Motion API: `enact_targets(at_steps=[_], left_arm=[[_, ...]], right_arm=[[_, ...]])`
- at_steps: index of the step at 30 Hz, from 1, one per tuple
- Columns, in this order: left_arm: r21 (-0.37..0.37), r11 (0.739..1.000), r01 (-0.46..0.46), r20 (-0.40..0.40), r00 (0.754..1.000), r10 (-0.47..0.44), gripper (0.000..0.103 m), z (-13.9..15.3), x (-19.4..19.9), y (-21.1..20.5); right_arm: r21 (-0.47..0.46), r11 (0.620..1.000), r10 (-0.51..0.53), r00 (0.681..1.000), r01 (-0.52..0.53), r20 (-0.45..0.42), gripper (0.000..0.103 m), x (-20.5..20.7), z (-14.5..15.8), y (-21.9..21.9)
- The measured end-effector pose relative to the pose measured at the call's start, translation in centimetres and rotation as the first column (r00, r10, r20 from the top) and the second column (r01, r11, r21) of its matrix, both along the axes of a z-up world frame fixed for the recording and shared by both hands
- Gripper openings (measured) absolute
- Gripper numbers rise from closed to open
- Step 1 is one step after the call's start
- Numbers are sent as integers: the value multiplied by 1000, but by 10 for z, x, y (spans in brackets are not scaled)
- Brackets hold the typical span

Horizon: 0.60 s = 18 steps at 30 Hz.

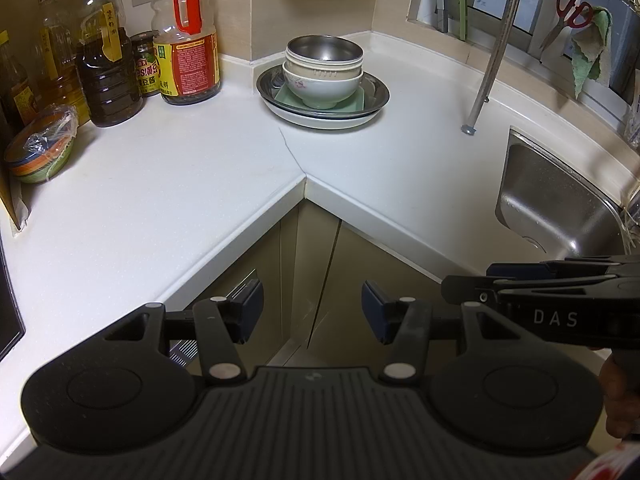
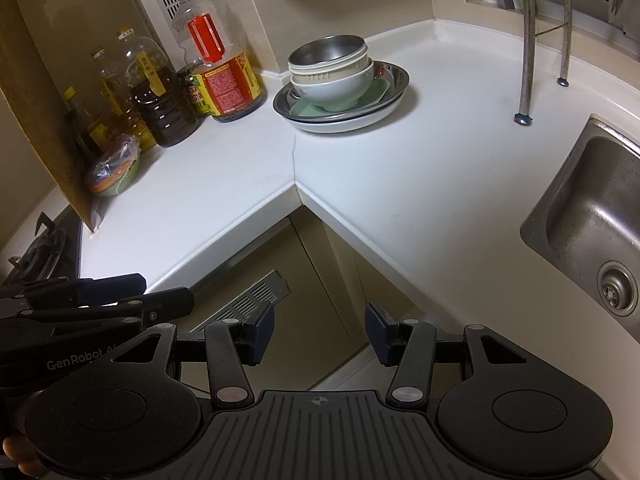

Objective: Organize plates and bowls

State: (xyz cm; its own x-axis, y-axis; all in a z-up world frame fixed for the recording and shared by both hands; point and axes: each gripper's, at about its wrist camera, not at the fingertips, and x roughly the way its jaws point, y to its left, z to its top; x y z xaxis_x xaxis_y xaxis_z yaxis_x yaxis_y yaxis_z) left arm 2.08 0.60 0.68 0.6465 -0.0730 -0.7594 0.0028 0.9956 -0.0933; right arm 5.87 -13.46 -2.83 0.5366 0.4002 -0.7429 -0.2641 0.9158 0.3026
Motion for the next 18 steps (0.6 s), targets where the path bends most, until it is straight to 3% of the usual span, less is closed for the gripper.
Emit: enact_targets(at_steps=[18], left_arm=[[0,1000,0,-1,1000,0,52,0,2,0]], right_arm=[[-1,1000,-4,1000,4,-1,51,0,0,2]])
